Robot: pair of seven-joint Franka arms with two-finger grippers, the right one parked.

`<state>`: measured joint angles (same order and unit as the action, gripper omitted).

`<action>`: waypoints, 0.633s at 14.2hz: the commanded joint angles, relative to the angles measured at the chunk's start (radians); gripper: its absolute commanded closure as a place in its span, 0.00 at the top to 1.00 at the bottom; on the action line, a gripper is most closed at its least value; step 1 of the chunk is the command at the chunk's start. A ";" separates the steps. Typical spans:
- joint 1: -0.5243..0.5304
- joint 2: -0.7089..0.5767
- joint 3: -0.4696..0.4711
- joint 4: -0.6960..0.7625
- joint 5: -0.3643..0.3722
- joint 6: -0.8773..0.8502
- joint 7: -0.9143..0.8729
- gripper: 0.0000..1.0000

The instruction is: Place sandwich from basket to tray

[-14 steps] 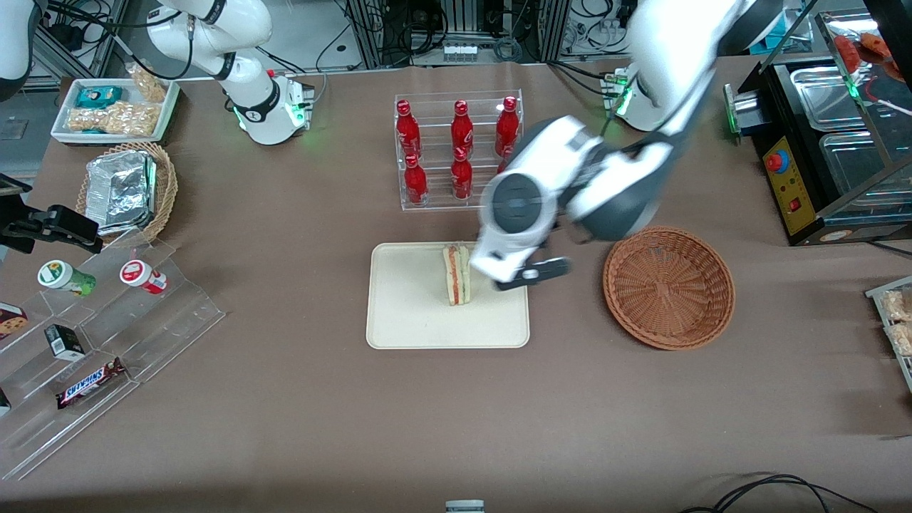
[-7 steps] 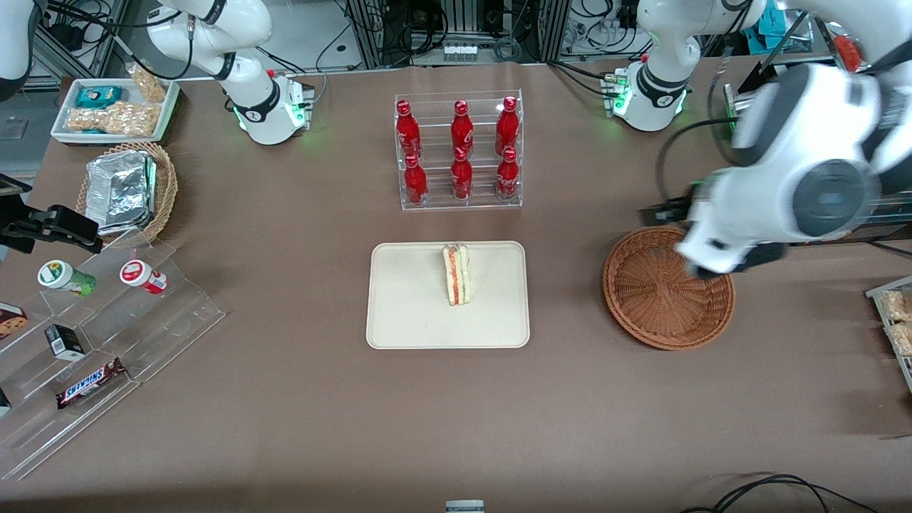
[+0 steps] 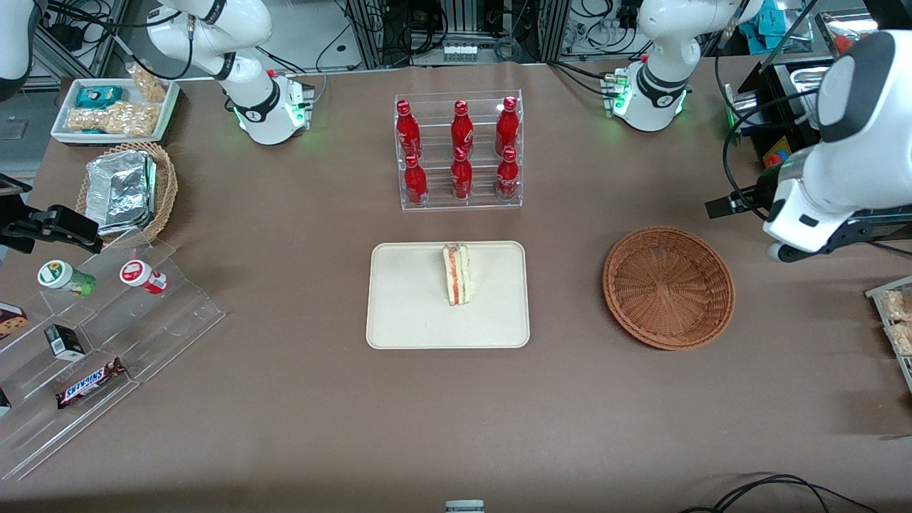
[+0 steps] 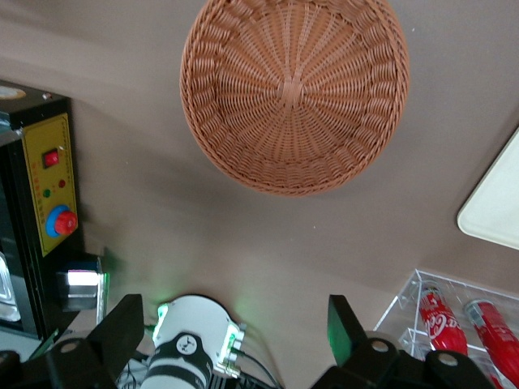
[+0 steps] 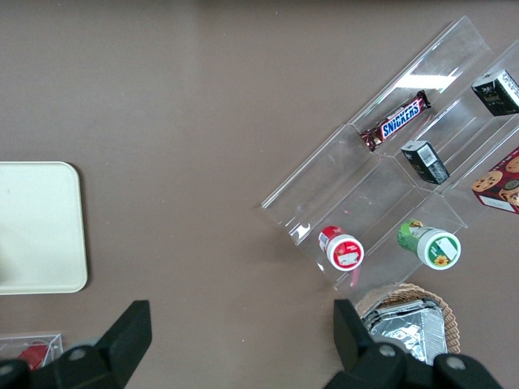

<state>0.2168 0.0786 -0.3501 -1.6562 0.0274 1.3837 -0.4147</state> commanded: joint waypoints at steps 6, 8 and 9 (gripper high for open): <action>0.062 -0.034 -0.004 0.130 0.002 0.018 0.258 1.00; 0.035 -0.061 0.000 0.134 0.003 0.061 0.261 1.00; 0.024 -0.077 0.008 0.134 0.006 0.064 0.260 1.00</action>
<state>0.2649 0.0379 -0.3485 -1.5260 0.0311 1.4358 -0.1714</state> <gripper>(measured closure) 0.000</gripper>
